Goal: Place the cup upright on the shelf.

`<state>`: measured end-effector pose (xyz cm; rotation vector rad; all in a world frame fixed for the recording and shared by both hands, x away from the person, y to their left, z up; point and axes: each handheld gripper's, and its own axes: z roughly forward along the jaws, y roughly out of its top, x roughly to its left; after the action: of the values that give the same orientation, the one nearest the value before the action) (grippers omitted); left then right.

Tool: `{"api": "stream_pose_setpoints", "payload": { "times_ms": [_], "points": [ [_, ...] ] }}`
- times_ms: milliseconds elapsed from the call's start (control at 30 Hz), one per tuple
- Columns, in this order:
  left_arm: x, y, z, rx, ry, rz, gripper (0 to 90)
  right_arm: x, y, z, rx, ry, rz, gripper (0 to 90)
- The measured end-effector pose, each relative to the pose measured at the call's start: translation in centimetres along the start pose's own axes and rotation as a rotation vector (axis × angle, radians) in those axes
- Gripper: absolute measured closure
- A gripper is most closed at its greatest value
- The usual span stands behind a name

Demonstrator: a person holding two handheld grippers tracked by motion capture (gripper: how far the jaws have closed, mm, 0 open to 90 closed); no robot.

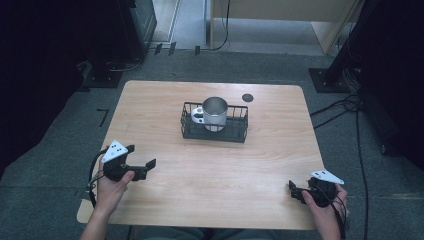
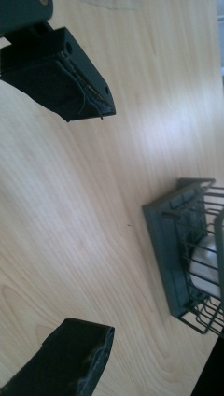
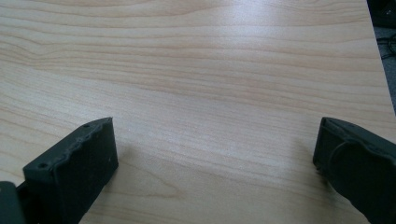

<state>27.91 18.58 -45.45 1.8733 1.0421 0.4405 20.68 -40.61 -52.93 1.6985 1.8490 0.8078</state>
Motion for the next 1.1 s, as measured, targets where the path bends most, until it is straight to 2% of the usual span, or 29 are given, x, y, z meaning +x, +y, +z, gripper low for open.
{"api": "stream_pose_setpoints", "payload": {
  "times_ms": [233,467,633,667,700,900,1100],
  "points": [
    [0.7,-2.5,-0.9,0.011,0.032,-0.028,0.0,0.0,0.0,0.0,-0.001,0.000,-0.001,0.0],
    [1.1,-5.0,-1.6,0.044,0.080,-0.033,0.0,0.0,0.0,0.0,-0.001,0.000,-0.001,0.0],
    [1.9,-6.6,-2.3,0.072,0.130,-0.034,0.0,0.0,0.0,0.0,-0.001,0.000,-0.001,0.0],
    [2.1,-7.2,-2.6,0.087,0.157,-0.029,0.0,0.0,0.0,0.0,-0.001,-0.001,-0.001,0.0],
    [2.1,-7.2,-2.6,0.087,0.157,-0.029,0.0,0.0,0.0,0.0,-0.001,-0.001,-0.001,0.0],
    [2.7,-8.5,-3.2,0.122,0.227,-0.016,0.0,0.0,0.0,0.0,-0.001,-0.001,-0.001,0.0],
    [2.7,-8.7,-3.1,0.149,0.245,-0.016,0.0,0.0,0.0,0.0,-0.001,-0.001,-0.001,0.0]
  ]
}}
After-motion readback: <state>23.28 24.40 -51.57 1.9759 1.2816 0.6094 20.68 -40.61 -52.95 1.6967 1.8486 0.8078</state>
